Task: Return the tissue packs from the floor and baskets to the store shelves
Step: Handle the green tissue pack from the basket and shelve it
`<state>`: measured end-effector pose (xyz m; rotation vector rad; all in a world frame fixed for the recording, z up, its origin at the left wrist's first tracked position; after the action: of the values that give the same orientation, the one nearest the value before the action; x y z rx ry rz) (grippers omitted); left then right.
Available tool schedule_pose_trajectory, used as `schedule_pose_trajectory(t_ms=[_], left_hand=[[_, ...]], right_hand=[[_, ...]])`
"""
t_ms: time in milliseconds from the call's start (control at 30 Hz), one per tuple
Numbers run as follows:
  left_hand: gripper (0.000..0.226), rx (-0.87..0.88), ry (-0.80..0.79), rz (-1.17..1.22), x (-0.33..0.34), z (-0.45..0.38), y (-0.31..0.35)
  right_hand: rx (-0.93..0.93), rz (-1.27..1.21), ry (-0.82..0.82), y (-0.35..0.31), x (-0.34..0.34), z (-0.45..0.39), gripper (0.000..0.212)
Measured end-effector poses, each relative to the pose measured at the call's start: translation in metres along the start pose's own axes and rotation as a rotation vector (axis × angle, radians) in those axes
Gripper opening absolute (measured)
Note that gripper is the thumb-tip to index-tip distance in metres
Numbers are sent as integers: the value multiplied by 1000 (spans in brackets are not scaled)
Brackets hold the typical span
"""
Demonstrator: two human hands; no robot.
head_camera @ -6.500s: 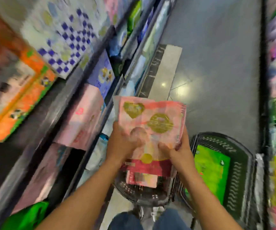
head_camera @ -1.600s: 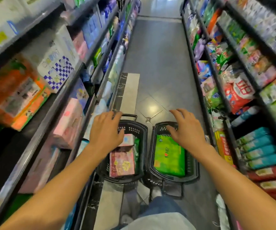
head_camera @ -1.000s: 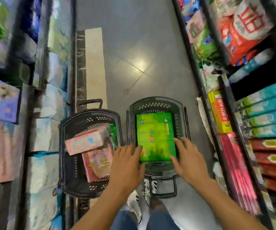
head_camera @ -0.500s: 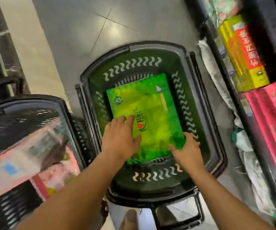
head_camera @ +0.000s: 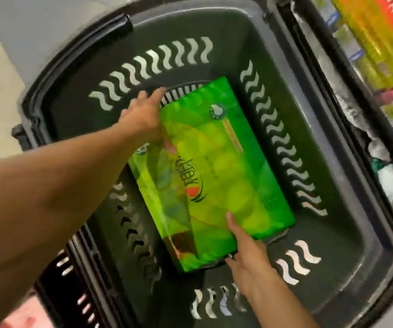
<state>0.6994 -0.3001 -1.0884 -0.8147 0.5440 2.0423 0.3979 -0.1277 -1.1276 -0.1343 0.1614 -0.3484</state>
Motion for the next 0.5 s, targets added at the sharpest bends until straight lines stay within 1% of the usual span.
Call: schedule_pose_trajectory(t_ms=[33, 67, 100, 133, 167, 200, 233, 267, 300, 333, 367, 400, 467, 500], left_hand=[[152, 16, -39, 1, 1, -4, 2], [152, 33, -69, 4, 1, -7, 4], [152, 35, -101, 16, 2, -10, 5], [152, 25, -131, 29, 3, -11, 3], [153, 10, -169, 56, 7, -13, -2], [152, 20, -219, 98, 12, -13, -6], [148, 51, -274, 169, 19, -12, -9], [137, 90, -325, 249, 25, -10, -10], [120, 122, -359, 319, 28, -8, -10], [103, 132, -372, 344, 30, -4, -10], [94, 122, -365, 340, 31, -1, -11], [98, 104, -340, 310, 33, 0, -13], [122, 61, -265, 199, 27, 4, -12], [123, 41, -225, 165, 21, 9, -12]], right_hand=[[0, -21, 23, 1, 2, -3, 139], [8, -30, 58, 2, 2, -5, 139], [14, -35, 84, 2, 2, -8, 129], [24, -58, 107, 2, 1, -8, 113], [33, -84, 119, 3, 0, -10, 101], [43, -93, 116, 4, -1, -13, 101], [51, -84, 113, 6, -4, -17, 108], [41, -77, 111, 6, -4, -18, 113], [26, -68, 121, 7, -6, -17, 112], [7, -79, 135, 6, -8, -16, 110], [-4, -93, 165, 5, -12, -16, 110], [-6, -86, 199, 6, -16, -14, 113], [-13, -65, 215, 4, -19, -7, 124], [-4, -67, 189, 4, -19, -6, 127]])
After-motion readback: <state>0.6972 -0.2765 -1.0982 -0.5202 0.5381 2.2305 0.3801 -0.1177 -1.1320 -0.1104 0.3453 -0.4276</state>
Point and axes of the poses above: each hand's wrist, its own z-axis away from the middle knuckle, its own x-axis out of the palm, y = z × x, the point moved 7 cm from there along -z, towards the middle knuckle, and after that the axes turned 5 degrees about -z, right-handed, at the moved point
